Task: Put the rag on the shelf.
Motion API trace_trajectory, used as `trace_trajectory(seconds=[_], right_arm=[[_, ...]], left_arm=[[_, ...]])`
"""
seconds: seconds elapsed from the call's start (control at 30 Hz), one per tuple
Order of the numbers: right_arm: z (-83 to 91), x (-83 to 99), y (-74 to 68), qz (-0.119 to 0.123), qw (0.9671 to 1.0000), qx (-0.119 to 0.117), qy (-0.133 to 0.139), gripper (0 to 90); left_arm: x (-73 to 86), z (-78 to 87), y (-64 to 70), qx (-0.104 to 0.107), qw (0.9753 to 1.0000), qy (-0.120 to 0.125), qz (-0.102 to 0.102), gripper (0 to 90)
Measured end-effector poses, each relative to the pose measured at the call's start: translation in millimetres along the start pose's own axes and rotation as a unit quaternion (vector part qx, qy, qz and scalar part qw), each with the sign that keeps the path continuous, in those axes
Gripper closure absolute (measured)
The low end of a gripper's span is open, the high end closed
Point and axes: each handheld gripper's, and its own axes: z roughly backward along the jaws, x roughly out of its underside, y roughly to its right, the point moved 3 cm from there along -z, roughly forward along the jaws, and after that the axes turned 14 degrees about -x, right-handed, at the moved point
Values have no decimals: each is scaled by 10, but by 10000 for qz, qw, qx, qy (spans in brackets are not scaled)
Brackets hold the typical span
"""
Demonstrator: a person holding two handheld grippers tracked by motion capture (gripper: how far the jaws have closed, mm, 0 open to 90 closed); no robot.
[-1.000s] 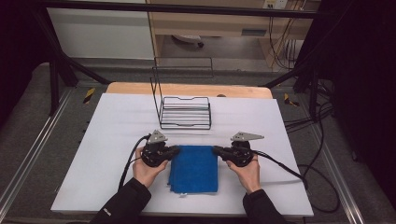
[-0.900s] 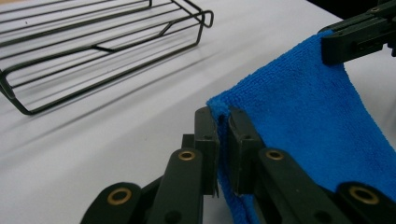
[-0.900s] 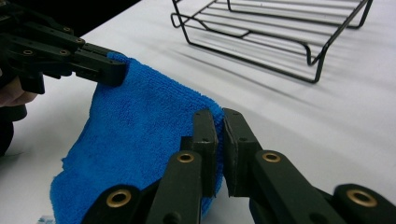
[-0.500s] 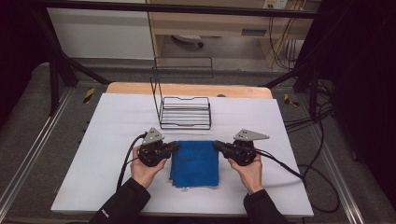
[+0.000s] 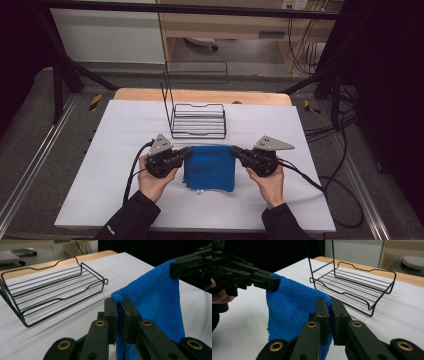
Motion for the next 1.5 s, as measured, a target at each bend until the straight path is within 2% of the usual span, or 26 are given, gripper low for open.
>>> trace_trajectory(seconds=[0.37,0.7,1.03,1.5], right_arm=[[59,-160,-50,261,9994,119,176,857],[115,-375,-110,508,9975,266,418,858],[107,-662,-162,712,9944,371,682,859],[69,-928,-170,941,9901,551,882,860]], left_arm=[[-158,63,5,-70,9995,307,-50,841],[-358,133,-30,-61,9981,607,19,842],[-570,202,-119,-74,9960,882,82,845],[-813,267,-221,-119,9922,1231,169,848]])
